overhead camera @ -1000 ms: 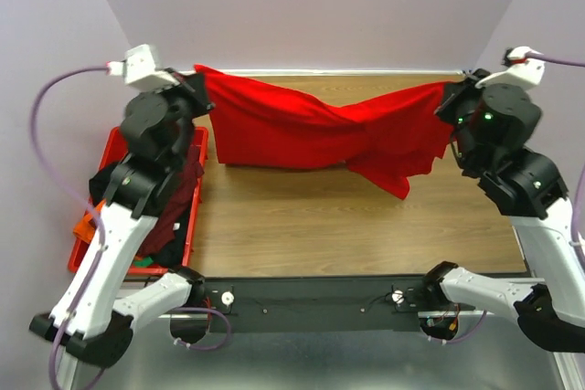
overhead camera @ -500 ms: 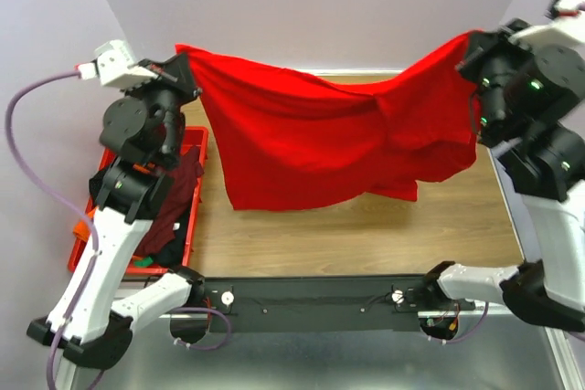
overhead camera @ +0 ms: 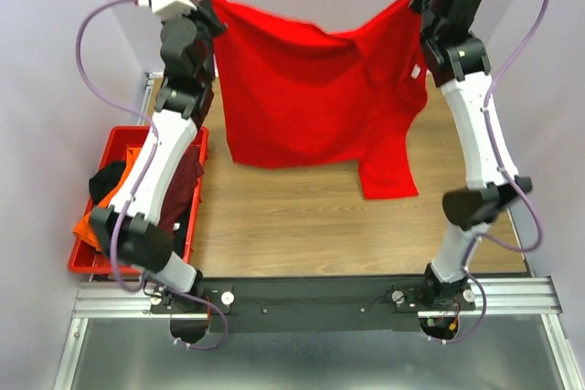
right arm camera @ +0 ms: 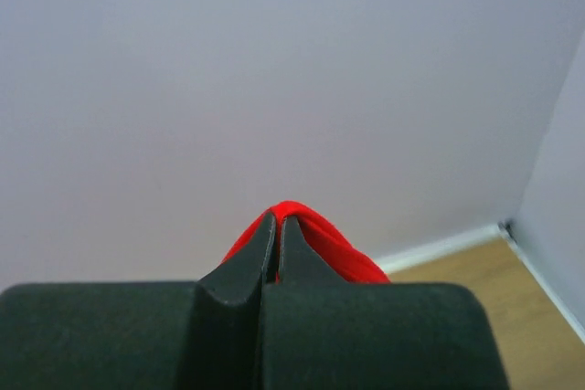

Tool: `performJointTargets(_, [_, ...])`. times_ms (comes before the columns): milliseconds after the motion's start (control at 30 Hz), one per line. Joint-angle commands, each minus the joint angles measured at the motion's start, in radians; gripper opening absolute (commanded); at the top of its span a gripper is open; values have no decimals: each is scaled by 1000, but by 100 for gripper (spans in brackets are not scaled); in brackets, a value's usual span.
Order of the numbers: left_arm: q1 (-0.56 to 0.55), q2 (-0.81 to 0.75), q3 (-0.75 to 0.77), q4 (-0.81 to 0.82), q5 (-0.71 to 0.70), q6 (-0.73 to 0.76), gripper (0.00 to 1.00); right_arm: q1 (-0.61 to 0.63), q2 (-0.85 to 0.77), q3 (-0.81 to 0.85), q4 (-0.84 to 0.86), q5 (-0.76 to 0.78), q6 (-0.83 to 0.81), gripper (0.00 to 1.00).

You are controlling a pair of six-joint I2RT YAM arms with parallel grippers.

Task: Fold and stack the t-shirts
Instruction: Flatten the tshirt out

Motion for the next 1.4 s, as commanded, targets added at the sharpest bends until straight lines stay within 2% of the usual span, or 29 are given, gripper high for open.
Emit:
performJointTargets(0, [78,108,205,138,93,0,0,-46,139,286,134,-106,-13,1])
performJointTargets(67, [122,188,292,134,152,-14,0,-59,184,390,188,-116,-27,1])
performJointTargets(133, [144,248,404,132,202,-25,0,-64,175,368,301,-120,-48,1])
performJointTargets(233, [169,289,481,132,238,-23,0,-67,108,222,419,-145,-61,1])
performJointTargets(333, [173,286,439,146,265,-17,0,-66,50,72,440,-140,-41,1])
performJointTargets(433, [175,251,295,166,278,-34,0,-66,-10,-158,440,-107,4,1])
performJointTargets(500, [176,205,134,193,293,-62,0,-66,-96,-305,440,-74,57,1])
performJointTargets(567, [176,171,19,206,287,-81,0,-67,-156,-535,441,-57,103,1])
performJointTargets(600, [176,153,-94,207,278,-115,0,-67,-222,-609,440,-50,152,1])
performJointTargets(633, [179,119,-147,201,261,-140,0,-67,-251,-762,440,-50,171,1])
performJointTargets(667, [182,102,-246,186,258,-160,0,-67,-283,-833,441,-54,192,1])
performJointTargets(800, [185,41,-457,102,247,-272,0,-69,-399,-1140,423,-90,284,1])
performJointTargets(1000, [175,-10,-725,7,275,-399,0,-70,-495,-1401,259,-128,381,1])
performJointTargets(1133, [162,-57,-815,-55,278,-447,0,-70,-517,-1481,165,-177,418,1])
performJointTargets(1233, [155,-102,-881,-90,272,-456,0,-72,-540,-1515,111,-156,426,1])
performJointTargets(1367, [141,-195,-951,-116,265,-438,0,-84,-554,-1522,59,-155,416,10])
